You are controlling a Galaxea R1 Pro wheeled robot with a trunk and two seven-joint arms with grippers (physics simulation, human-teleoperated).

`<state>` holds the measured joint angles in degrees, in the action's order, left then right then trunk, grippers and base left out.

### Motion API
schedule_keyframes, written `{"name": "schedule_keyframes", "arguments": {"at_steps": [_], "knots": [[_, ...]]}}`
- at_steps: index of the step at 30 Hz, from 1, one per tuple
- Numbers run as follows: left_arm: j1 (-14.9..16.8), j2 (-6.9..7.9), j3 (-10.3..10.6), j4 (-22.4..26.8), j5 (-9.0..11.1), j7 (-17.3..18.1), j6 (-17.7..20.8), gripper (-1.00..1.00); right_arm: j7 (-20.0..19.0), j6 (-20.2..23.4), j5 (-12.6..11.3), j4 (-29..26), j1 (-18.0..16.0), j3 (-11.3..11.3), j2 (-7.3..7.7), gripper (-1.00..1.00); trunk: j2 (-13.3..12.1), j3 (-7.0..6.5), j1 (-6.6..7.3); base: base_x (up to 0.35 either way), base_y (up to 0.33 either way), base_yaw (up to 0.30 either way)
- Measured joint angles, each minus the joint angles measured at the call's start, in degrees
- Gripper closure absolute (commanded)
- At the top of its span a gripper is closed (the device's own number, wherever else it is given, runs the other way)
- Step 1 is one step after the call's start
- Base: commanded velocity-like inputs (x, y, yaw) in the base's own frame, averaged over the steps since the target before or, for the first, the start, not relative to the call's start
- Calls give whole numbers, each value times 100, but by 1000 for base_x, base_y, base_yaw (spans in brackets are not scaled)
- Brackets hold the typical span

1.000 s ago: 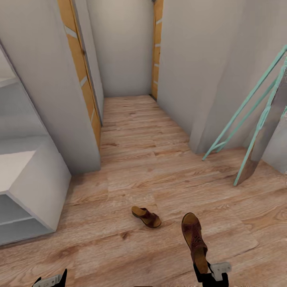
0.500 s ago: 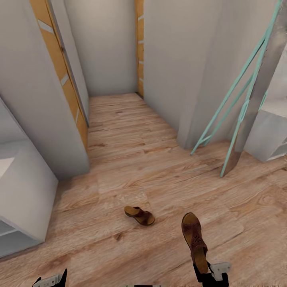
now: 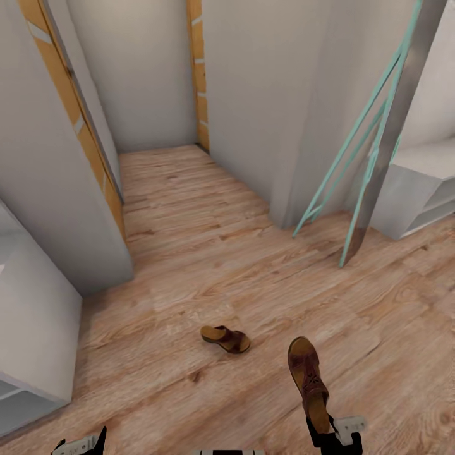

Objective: Pick up the two gym shoes and the two sandals from the corridor floor and place them onto the hallstand (shoe rack) in the corridor, making sure they are on the rack and not on the floor. Arrange them so the two gym shoes are next to each other and the two sandals are next to each other.

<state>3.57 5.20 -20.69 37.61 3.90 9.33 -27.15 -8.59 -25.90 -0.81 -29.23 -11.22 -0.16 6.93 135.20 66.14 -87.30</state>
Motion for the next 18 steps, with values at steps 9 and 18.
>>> {"name": "schedule_keyframes", "arguments": {"at_steps": [9,18], "knots": [[0,0,0,0,2,0,0,-100,0,0,-5,-5,0,1,0,100,0,51,0,-92,307,-229],[0,0,0,0,2,0,-3,-100,0,0,-5,-5,0,1,0,100,0,98,0,-100,305,-242]]}}
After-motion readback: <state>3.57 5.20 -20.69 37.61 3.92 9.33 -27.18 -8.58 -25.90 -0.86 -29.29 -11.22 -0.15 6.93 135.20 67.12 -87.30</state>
